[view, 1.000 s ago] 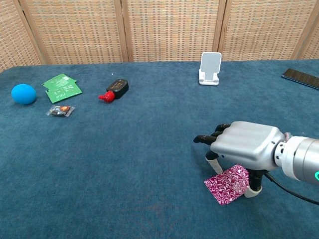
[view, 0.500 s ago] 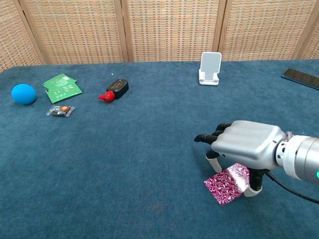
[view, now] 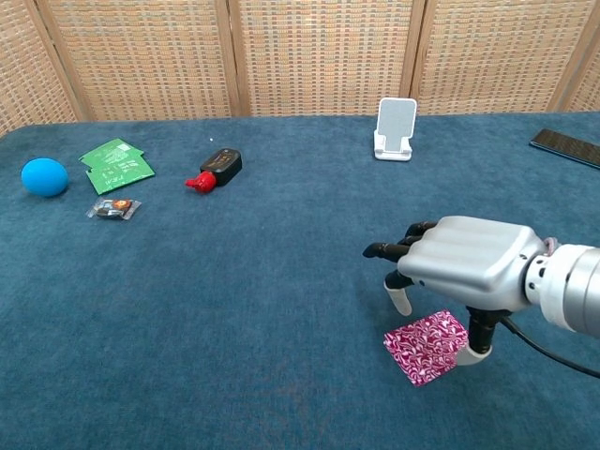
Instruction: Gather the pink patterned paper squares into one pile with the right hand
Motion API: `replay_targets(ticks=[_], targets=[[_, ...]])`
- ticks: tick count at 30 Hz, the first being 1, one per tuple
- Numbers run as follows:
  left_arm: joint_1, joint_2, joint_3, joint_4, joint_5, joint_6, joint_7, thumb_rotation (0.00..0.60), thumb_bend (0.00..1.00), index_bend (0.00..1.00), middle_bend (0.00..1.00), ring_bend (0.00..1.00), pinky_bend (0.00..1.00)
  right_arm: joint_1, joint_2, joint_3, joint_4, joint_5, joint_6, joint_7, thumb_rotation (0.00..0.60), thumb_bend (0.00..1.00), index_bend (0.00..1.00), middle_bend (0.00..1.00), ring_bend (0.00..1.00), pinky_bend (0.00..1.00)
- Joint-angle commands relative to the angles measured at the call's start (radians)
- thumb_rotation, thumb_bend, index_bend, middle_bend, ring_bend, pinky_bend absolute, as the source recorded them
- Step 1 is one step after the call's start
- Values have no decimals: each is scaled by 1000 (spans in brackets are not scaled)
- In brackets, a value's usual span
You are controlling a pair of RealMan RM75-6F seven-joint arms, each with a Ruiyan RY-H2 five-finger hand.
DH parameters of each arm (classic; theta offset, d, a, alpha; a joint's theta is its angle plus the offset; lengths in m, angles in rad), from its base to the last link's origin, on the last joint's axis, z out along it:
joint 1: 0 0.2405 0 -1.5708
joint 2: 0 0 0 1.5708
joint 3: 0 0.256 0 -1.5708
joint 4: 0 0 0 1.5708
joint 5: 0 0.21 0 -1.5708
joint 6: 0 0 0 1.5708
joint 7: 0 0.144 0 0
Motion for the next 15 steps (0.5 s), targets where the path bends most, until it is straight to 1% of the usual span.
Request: replay_targets(ticks=[1,2,3,4,6,7,9,11,13,15], targets=[[2,0,2,1,4,2,-1,600,0,0,0,0,0,-13,47,4,-51,-30,35,15,600,103,413,44,190,146],[2,0,3,1,7,4,-3,600,0,0,0,0,0,-19,66,5,-67,-45,46,25,600,103,411,45,190,139],[6,-1,5,2,13,10,-7,600,0,0,0,0,0,-35,106,9,-87,-78,83,48,600,102,408,46,191,132],[14,-4,9,7,27,26,-11,600,0,0,0,0,0,-62,168,-5,-107,-151,119,108,600,102,398,46,191,115],[25,-9,14,16,41,47,-16,600,0,0,0,0,0,-100,233,-24,-92,-254,160,221,600,102,359,41,177,79],[29,-12,15,19,46,55,-19,600,0,0,0,0,0,-116,255,-32,-75,-301,177,277,600,102,328,34,151,50],[40,-17,20,26,60,74,-26,600,0,0,0,0,0,-156,292,-44,-19,-390,238,389,600,96,278,16,88,11],[52,-22,26,35,78,95,-33,600,0,0,0,0,0,-209,318,-57,67,-471,321,513,600,50,216,2,28,0],[65,-26,35,41,97,116,-48,600,0,0,0,0,0,-258,337,-74,151,-520,385,634,600,10,160,0,3,0],[72,-30,39,48,109,127,-57,600,0,0,0,0,0,-286,341,-82,212,-545,417,706,600,0,102,0,0,0]])
